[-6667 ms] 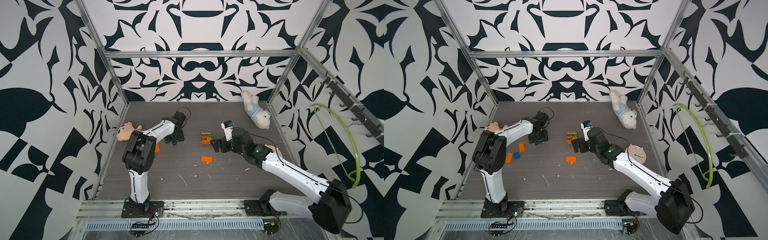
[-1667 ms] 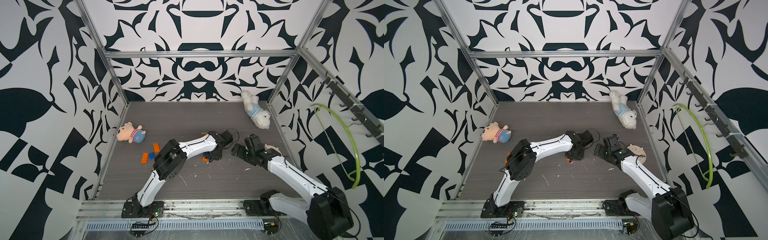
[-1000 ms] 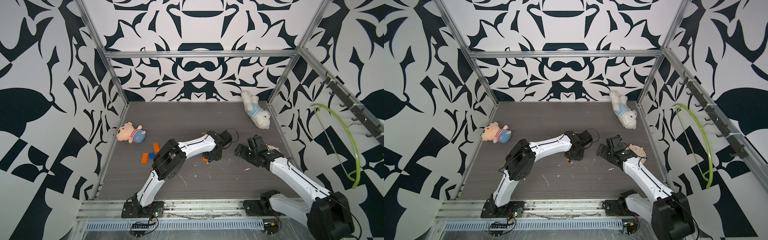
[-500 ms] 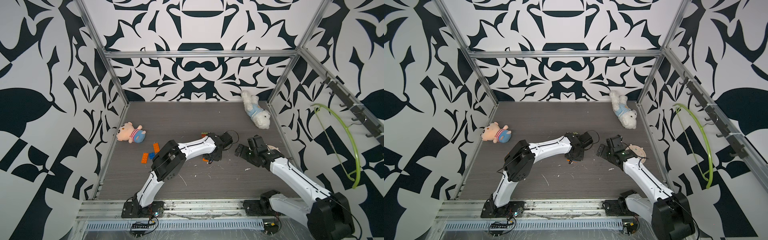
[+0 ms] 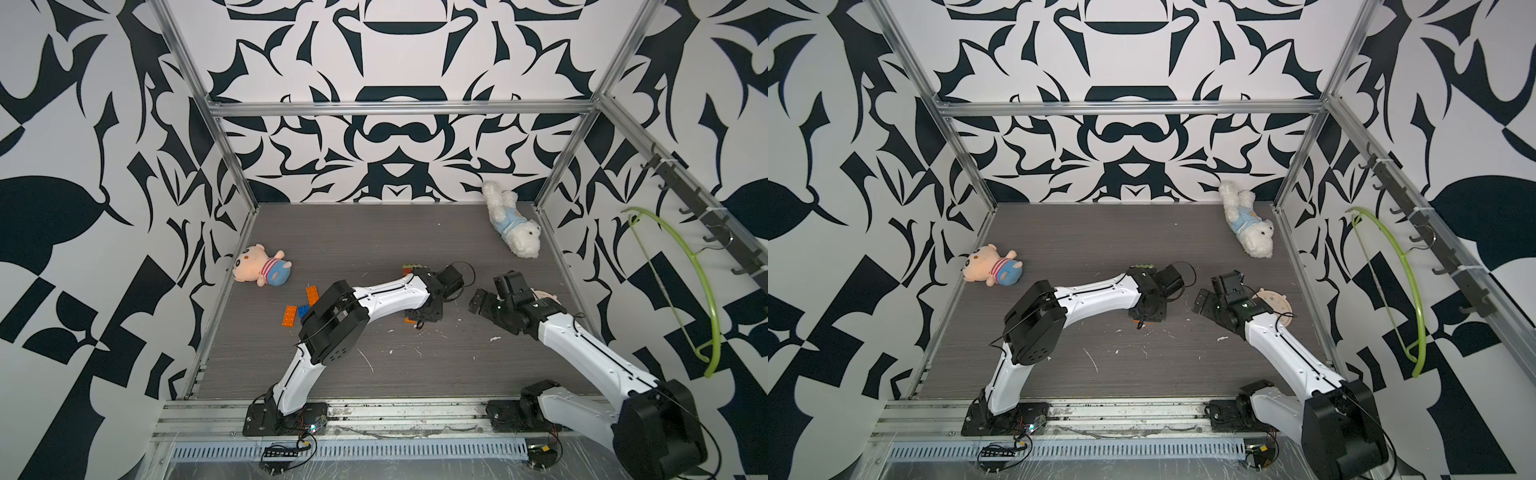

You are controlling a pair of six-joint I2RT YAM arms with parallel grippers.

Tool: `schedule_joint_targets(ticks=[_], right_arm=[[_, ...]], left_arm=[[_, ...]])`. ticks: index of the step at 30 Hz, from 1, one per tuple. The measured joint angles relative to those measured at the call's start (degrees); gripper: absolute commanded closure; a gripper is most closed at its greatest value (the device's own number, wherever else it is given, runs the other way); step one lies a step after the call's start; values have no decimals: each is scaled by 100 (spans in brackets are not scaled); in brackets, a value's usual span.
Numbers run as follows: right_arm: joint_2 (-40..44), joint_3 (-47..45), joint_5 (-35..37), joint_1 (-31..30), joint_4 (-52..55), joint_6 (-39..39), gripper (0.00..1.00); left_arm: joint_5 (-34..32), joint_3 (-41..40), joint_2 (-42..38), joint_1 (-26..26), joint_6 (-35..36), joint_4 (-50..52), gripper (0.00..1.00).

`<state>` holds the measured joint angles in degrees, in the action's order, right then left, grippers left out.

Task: Assemble the number 5 with lego
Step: Assemble the lego brick with the lego brick.

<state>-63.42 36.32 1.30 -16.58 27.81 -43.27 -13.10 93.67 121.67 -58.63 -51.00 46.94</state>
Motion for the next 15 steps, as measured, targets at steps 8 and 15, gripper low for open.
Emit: schedule_joint_targets(ticks=[8, 15], right_arm=[[-118, 24, -271, 0, -92, 42, 1], [-120, 116, -321, 0, -96, 103, 1]], left_arm=[[11, -321, -225, 389, -118, -68, 71], [17, -481, -286, 391, -221, -243, 70]])
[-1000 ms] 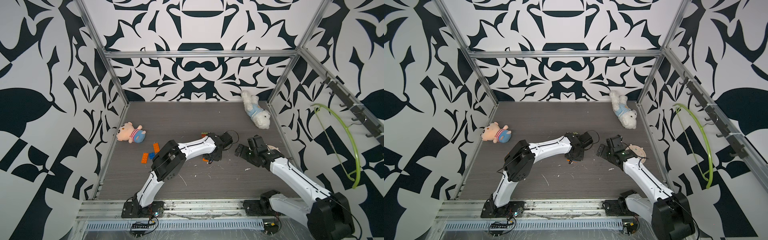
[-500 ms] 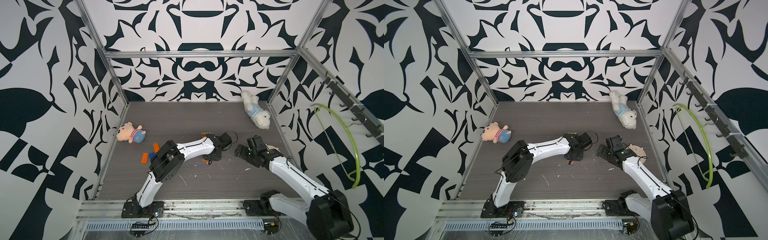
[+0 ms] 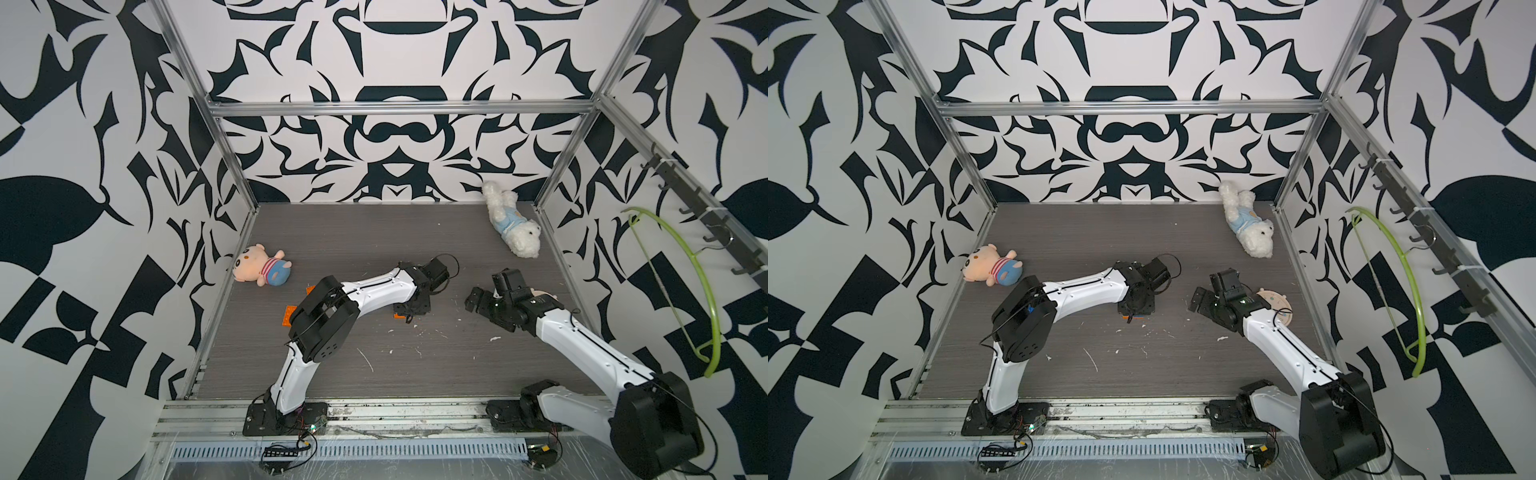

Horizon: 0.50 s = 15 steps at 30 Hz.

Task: Assemble the number 5 with lego
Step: Assemble the lego brick with the lego brick.

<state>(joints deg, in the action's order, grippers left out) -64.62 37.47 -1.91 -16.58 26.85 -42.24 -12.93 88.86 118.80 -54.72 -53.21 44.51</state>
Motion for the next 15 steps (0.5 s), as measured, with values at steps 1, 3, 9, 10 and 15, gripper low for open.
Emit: schedule_joint_targets(ticks=[1, 3, 9, 10, 15], right_arm=[[-2, 0, 0, 0, -4, 4, 1], [-31, 4, -7, 0, -7, 15, 1], [-219, 31, -61, 0, -24, 17, 1], [-221, 31, -66, 0, -24, 17, 1], [-219, 31, -68, 0, -55, 17, 1]], left_arm=[[0, -26, -15, 0, -9, -28, 70], [2, -39, -24, 0, -33, -50, 70], [-11, -39, -31, -4, -66, -52, 68], [-13, -39, -31, -4, -68, -52, 67], [-9, -17, -33, -4, -57, -31, 65]])
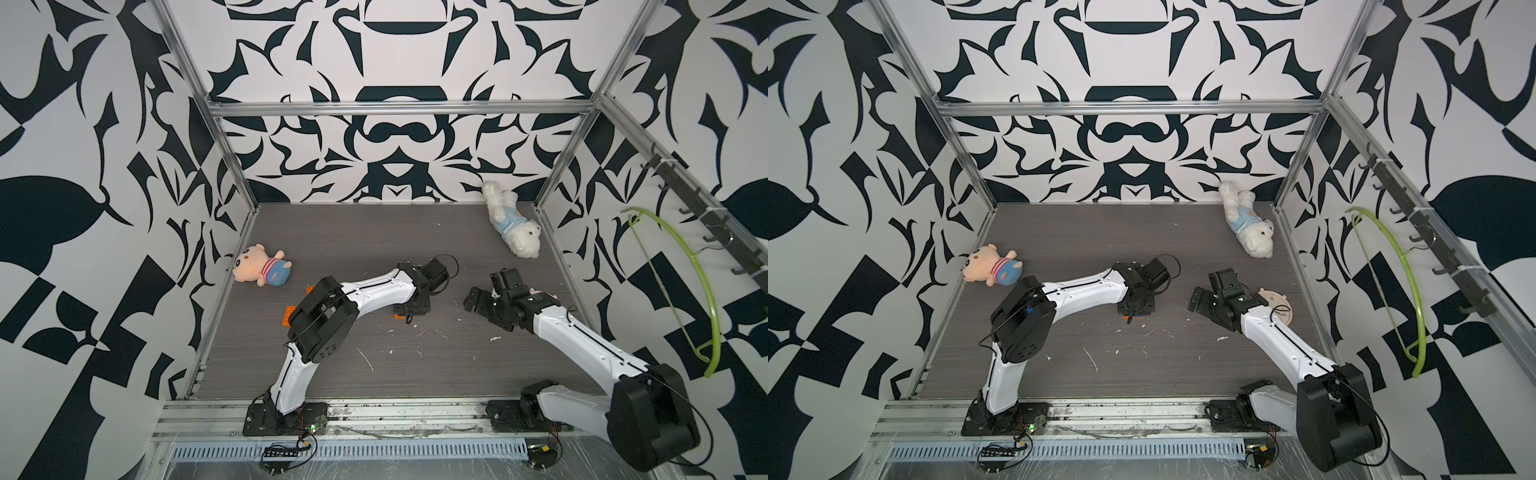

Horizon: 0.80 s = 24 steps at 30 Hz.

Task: Assemble the number 5 with lego
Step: Assemble the lego brick with the lego brick.

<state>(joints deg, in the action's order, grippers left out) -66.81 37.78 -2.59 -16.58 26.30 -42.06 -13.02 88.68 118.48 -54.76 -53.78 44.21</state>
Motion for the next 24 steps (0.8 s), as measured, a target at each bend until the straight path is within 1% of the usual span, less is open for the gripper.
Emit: schedule_joint_targets(ticks=[7, 10, 18, 24], right_arm=[[2, 0, -44, 0, -35, 7, 1], [7, 0, -105, 0, -81, 22, 1], [101, 0, -243, -2, -190, 42, 0], [101, 0, -389, -15, -302, 50, 0]], left_arm=[[116, 57, 52, 0, 70, 42, 52], [146, 57, 50, 0, 101, 31, 48], [181, 31, -70, 0, 201, 57, 41], [81, -278, -741, 0, 295, -17, 40]])
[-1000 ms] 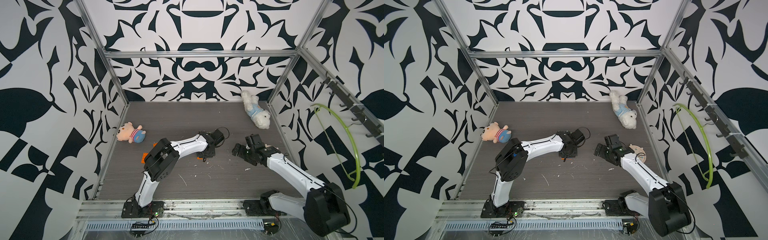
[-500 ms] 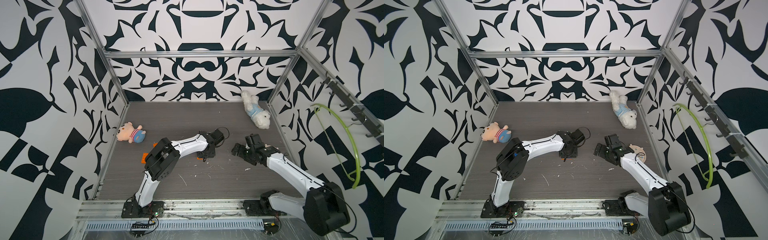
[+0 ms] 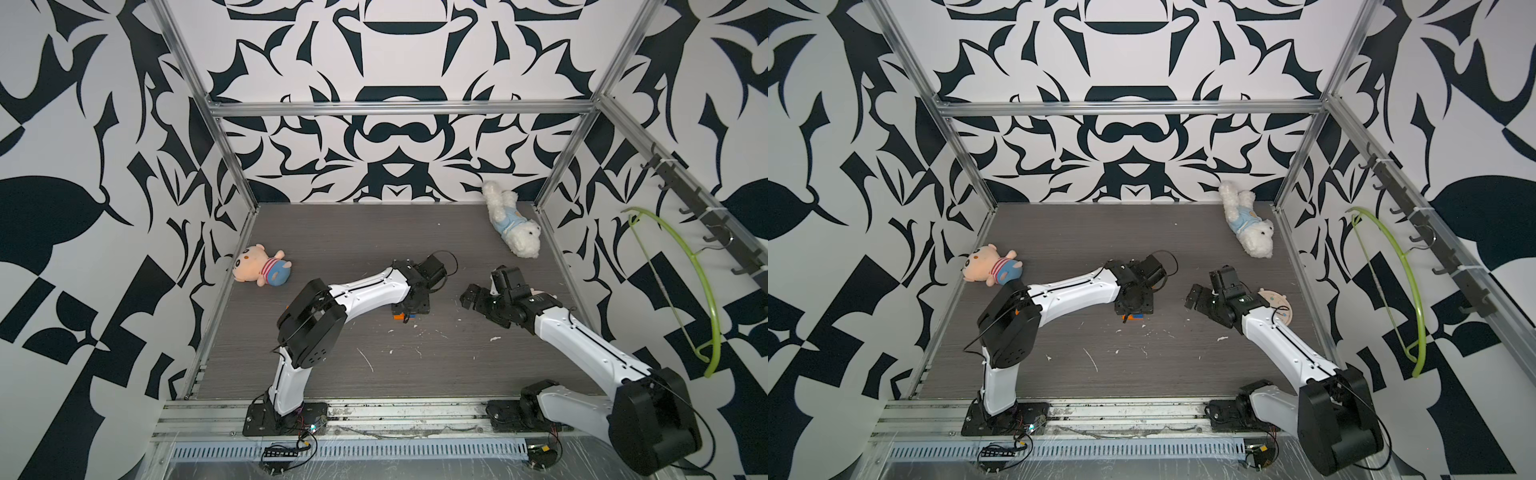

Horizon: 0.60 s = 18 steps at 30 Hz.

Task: Assemble the number 5 with lego
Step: Assemble the lego brick with the lego brick, then pick up the lego brick from the center of the board.

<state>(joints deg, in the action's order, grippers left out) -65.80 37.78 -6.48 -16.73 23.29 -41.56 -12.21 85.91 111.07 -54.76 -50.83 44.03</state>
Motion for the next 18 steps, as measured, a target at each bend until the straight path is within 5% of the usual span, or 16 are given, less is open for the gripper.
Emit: schedule_joint_targets(ticks=[8, 18], right_arm=[[-127, 90, -251, -428, -269, 96, 0], [-1126, 1292, 120, -2048, -299, 529, 0]], left_arm=[[-542, -881, -1241, 299, 31, -85, 40], [-680, -2553, -2660, 1882, 50, -153, 37]])
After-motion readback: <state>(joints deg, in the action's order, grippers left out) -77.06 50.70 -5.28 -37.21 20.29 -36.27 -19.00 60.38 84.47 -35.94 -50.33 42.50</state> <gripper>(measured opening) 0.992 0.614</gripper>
